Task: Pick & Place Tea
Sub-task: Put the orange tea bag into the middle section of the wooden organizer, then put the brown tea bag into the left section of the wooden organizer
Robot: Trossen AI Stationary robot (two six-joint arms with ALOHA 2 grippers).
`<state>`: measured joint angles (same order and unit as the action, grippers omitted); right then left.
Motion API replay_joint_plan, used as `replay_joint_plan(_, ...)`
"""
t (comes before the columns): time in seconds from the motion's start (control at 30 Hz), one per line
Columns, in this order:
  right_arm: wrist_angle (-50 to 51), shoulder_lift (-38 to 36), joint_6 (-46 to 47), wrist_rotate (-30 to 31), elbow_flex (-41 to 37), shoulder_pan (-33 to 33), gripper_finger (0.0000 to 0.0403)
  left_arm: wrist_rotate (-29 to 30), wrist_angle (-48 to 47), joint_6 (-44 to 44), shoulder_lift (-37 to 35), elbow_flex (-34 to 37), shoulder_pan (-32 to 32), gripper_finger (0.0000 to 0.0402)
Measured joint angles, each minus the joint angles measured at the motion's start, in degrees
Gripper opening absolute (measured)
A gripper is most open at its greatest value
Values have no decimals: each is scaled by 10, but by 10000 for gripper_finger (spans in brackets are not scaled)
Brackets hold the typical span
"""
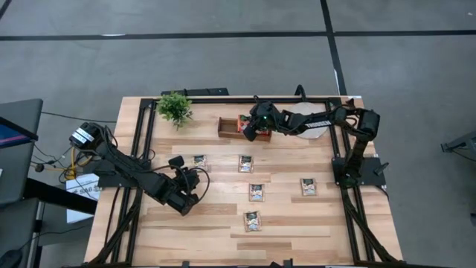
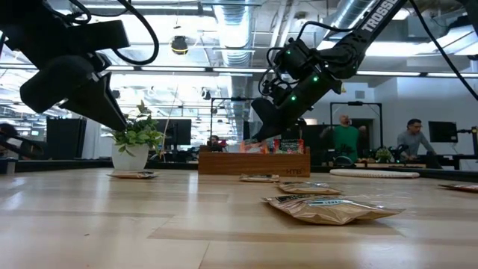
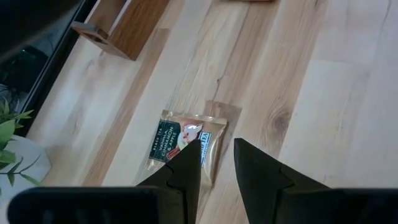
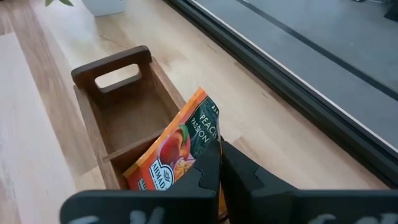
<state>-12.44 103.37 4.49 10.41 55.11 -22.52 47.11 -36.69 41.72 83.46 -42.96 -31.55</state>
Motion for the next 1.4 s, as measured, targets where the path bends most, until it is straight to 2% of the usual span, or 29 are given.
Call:
replay_joint_plan(0.17,0,0,-5,-7,0,0,11,-1,0,-1,0,0,0,89)
replay_joint_plan(0.47,0,0,-10,-19,0,0,103,-1,0,-1,0,0,0,89)
replay_joint_plan(0.63,-9,-6,-23,-7,0,4,127,-1,0,-1,0,0,0,89)
replay_joint_plan(0.8,1,-12,-39,46,14,3,117,-1,0,-1,0,0,0,89)
replay_joint_plan(1.0,37,-12,-105,44,42,23,87,-4,0,-1,0,0,0,89)
replay_joint_plan(1.17,103,-32,-149,-8,43,78,66,-30,-8,-1,0,0,0,89)
replay_joint_plan(1.4,282,-95,-125,4,43,184,31,-33,-12,-3,0,0,0,89)
